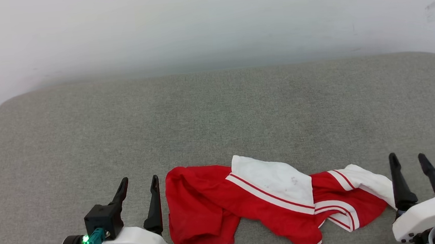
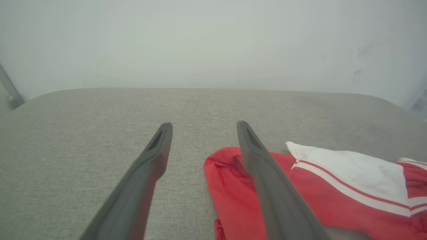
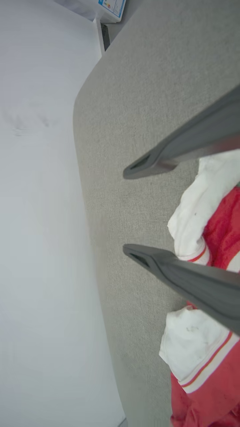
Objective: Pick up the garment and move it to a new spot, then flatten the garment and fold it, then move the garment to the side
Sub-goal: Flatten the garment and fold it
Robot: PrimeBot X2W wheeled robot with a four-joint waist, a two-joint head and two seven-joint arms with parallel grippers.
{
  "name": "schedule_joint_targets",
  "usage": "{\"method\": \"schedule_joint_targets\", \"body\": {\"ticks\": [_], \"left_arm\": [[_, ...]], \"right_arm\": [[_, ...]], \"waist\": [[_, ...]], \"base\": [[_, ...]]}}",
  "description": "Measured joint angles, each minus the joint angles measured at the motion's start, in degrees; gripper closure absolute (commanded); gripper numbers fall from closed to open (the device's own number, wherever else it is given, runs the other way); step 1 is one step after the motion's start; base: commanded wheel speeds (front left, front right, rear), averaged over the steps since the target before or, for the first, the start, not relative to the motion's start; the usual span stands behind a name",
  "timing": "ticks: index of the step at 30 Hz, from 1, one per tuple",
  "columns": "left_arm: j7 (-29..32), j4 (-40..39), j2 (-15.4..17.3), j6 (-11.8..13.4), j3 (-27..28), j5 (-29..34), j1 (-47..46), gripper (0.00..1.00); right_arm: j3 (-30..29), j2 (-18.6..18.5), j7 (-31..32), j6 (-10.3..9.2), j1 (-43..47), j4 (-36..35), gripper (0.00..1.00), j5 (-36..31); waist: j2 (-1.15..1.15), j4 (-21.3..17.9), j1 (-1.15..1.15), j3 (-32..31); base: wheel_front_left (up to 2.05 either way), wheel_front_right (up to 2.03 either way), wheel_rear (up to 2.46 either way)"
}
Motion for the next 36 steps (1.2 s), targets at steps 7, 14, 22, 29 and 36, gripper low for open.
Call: {"method": "schedule_joint_targets", "body": {"ticks": [7, 14, 22, 29, 36], "left_arm": [[0.5, -0.5, 0.5, 0.4, -0.3, -0.2, 0.8, 0.0], [3.6, -0.7, 0.5, -1.7, -2.9, 0.6, -2.9, 0.0], [16.2, 5.0, -1.6, -8.5, -7.3, -3.1, -12.7, 0.0], [32.7, 11.8, -1.0, -14.8, -10.9, -8.2, -19.4, 0.0], [42.9, 13.3, 0.4, -18.1, -12.8, -11.4, -22.0, 0.61]], "right_arm": [[5.7, 0.8, 2.4, 0.0, 6.2, -8.2, 0.0, -1.0], [10.0, 1.1, 4.7, 0.0, 9.0, -15.8, 0.0, -2.7], [12.6, 1.1, 5.2, 0.0, 8.3, -20.2, 0.0, -3.4], [13.1, 1.2, 4.7, 0.0, 6.9, -19.1, 0.0, -2.1], [13.1, 1.4, 2.9, 0.0, 5.9, -16.3, 0.0, -0.9]], "waist": [[0.0, -0.4, 0.0, -2.0], [0.0, -2.3, 0.0, -1.3], [0.0, -5.5, 0.0, 1.8], [0.0, -8.2, 0.0, 5.6], [0.0, -10.0, 0.0, 8.4]], "base": [[0.0, 0.0, 0.0], [0.0, 0.0, 0.0], [0.0, 0.0, 0.0], [0.0, 0.0, 0.0], [0.0, 0.0, 0.0]]}}
